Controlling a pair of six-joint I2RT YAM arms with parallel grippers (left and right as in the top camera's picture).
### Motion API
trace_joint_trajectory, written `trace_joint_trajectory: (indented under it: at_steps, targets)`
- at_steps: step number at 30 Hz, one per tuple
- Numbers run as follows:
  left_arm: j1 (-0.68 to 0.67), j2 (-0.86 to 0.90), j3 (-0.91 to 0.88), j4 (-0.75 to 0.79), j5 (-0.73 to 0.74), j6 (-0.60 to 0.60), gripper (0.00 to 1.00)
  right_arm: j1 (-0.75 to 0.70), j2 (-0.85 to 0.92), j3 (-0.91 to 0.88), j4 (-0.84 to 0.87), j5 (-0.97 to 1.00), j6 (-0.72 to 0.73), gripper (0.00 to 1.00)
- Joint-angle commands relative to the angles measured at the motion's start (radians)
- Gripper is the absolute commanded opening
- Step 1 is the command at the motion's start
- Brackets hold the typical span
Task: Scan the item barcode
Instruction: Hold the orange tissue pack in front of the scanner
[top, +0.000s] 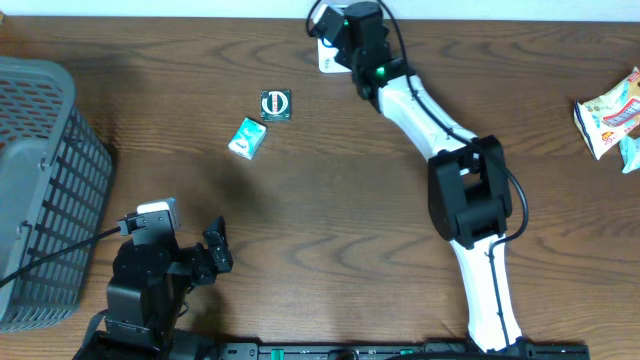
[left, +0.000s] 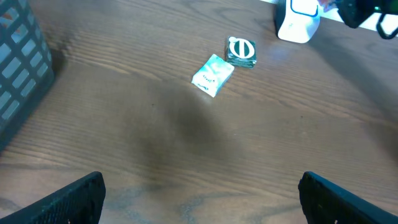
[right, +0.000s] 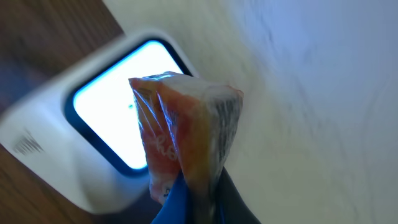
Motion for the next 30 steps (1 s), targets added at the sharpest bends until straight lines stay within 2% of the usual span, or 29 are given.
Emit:
trace_joint_trajectory:
  at_steps: [1,11,15,20,30]
  targets:
    - [0.000,-0.002,-0.001,0.002,-0.013,-0.005,0.98,-0.019,0.005,0.011,-0.012,-0.015,0.034,0.01]
    - [0.000,-0.002,-0.001,0.002,-0.013,-0.005,0.98,-0.009,0.000,0.014,0.027,0.022,0.060,0.01]
    - [0.000,-0.002,-0.001,0.002,-0.013,-0.005,0.98,0.016,-0.006,0.014,0.085,0.064,0.006,0.01]
    - [0.000,-0.002,-0.001,0.002,-0.013,-0.005,0.98,0.043,-0.005,0.014,0.063,0.058,-0.037,0.01]
    - [0.000,-0.002,-0.001,0.002,-0.013,-0.005,0.98,0.033,-0.021,0.014,0.041,0.076,0.147,0.01]
